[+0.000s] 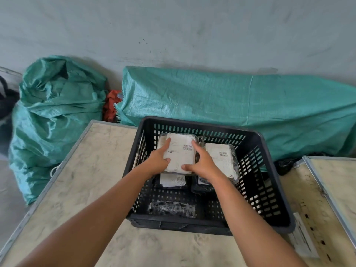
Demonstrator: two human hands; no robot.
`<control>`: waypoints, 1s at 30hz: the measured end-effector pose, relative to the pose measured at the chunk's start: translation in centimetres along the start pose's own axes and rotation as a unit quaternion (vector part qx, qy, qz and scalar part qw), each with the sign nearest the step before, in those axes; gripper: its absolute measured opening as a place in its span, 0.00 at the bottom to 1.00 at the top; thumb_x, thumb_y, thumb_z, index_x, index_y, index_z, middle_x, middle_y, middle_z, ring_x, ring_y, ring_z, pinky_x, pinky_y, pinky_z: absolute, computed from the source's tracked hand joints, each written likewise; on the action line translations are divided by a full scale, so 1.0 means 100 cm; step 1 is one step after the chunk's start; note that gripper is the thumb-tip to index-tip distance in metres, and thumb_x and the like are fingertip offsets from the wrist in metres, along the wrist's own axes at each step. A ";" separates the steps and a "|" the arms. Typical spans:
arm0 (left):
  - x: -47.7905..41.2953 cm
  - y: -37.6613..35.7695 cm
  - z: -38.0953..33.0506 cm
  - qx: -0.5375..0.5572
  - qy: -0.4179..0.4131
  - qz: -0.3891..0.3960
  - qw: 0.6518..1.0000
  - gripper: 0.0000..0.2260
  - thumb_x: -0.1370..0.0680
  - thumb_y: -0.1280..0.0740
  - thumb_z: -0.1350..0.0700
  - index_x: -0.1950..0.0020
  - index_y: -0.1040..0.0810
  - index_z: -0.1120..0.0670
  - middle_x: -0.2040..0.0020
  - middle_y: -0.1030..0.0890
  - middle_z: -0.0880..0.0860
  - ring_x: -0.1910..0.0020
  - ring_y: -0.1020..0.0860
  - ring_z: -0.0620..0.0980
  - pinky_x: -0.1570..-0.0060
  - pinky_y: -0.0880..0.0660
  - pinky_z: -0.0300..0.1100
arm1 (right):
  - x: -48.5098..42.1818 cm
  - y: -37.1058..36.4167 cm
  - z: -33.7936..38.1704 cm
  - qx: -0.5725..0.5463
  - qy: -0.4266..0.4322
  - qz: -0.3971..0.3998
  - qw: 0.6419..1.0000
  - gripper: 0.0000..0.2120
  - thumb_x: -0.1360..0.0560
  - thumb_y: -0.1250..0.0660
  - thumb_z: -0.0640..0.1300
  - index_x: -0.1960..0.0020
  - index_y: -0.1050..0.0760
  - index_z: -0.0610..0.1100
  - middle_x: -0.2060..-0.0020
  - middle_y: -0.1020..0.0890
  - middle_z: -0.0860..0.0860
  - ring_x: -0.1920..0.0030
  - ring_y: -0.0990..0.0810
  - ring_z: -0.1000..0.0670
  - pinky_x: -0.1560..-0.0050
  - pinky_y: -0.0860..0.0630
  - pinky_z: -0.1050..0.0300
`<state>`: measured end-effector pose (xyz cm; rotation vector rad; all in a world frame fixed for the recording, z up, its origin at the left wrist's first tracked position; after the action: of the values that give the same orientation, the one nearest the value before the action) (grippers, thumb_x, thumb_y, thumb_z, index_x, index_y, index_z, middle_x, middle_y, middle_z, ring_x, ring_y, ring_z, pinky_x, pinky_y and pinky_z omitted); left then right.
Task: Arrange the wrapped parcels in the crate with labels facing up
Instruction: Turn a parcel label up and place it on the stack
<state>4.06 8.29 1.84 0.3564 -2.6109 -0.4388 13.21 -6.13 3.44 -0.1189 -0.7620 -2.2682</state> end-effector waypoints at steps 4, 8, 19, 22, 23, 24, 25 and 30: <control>-0.016 -0.012 0.022 -0.132 0.044 0.019 0.990 0.41 0.17 0.36 0.58 0.20 0.63 0.33 0.23 0.39 0.64 0.47 0.22 0.56 0.53 0.22 0.44 | -0.017 -0.018 -0.009 0.059 -0.007 0.012 0.998 0.55 0.31 0.18 0.36 0.15 0.50 0.48 0.22 0.33 0.47 0.26 0.31 0.46 0.32 0.30 0.55; -0.021 -0.028 0.046 -0.190 0.068 0.062 0.977 0.59 0.26 0.24 0.61 0.25 0.73 0.33 0.19 0.53 0.67 0.31 0.29 0.63 0.42 0.24 0.47 | -0.024 -0.029 -0.027 0.106 -0.023 0.013 0.994 0.56 0.31 0.18 0.37 0.16 0.51 0.50 0.26 0.30 0.44 0.29 0.28 0.43 0.31 0.27 0.48; -0.028 -0.032 0.075 -0.265 0.058 0.028 0.962 0.54 0.25 0.25 0.57 0.20 0.67 0.38 0.19 0.63 0.64 0.21 0.41 0.64 0.24 0.40 0.52 | -0.032 -0.056 -0.048 0.278 -0.092 0.074 0.953 0.49 0.21 0.28 0.40 0.16 0.61 0.50 0.18 0.60 0.40 0.23 0.35 0.39 0.30 0.30 0.52; -0.031 -0.031 0.074 -0.274 0.058 0.026 0.960 0.54 0.26 0.24 0.57 0.19 0.65 0.39 0.18 0.57 0.62 0.25 0.35 0.62 0.28 0.33 0.52 | -0.030 -0.057 -0.049 0.282 -0.089 0.072 0.953 0.48 0.21 0.29 0.39 0.16 0.60 0.49 0.18 0.62 0.40 0.23 0.34 0.39 0.31 0.29 0.53; -0.032 -0.031 0.074 -0.275 0.060 0.028 0.959 0.54 0.26 0.24 0.56 0.19 0.65 0.39 0.18 0.53 0.61 0.27 0.32 0.61 0.30 0.30 0.52 | -0.030 -0.057 -0.050 0.280 -0.088 0.070 0.953 0.48 0.21 0.29 0.38 0.16 0.60 0.48 0.18 0.63 0.40 0.24 0.33 0.40 0.31 0.29 0.53; -0.033 -0.031 0.074 -0.275 0.063 0.033 0.959 0.54 0.26 0.24 0.55 0.19 0.64 0.39 0.18 0.52 0.61 0.28 0.31 0.60 0.31 0.29 0.52 | -0.029 -0.058 -0.051 0.279 -0.086 0.069 0.954 0.47 0.21 0.30 0.37 0.16 0.59 0.48 0.18 0.64 0.40 0.24 0.33 0.40 0.32 0.29 0.54; -0.033 -0.031 0.075 -0.275 0.067 0.039 0.958 0.53 0.25 0.24 0.55 0.19 0.64 0.39 0.18 0.53 0.61 0.27 0.32 0.60 0.31 0.30 0.52 | -0.028 -0.060 -0.051 0.278 -0.085 0.069 0.954 0.46 0.20 0.31 0.36 0.16 0.59 0.46 0.19 0.65 0.41 0.24 0.33 0.40 0.31 0.29 0.54; -0.030 -0.032 0.074 -0.297 0.059 0.023 0.953 0.49 0.22 0.27 0.52 0.18 0.63 0.40 0.18 0.60 0.61 0.25 0.33 0.60 0.28 0.33 0.51 | -0.024 -0.064 -0.052 0.263 -0.086 0.065 0.959 0.43 0.20 0.35 0.31 0.16 0.59 0.43 0.19 0.66 0.42 0.21 0.39 0.40 0.28 0.32 0.53</control>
<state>3.56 8.13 -6.77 0.1105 -2.2274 -1.1076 11.34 -3.99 -4.68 -0.1111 -1.3813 -1.8779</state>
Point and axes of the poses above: each hand's wrist, its own x-axis away from the middle knuckle, its own y-axis out of the back of the hand, z = x × y, the point moved 10 cm from there along -x, towards the middle knuckle
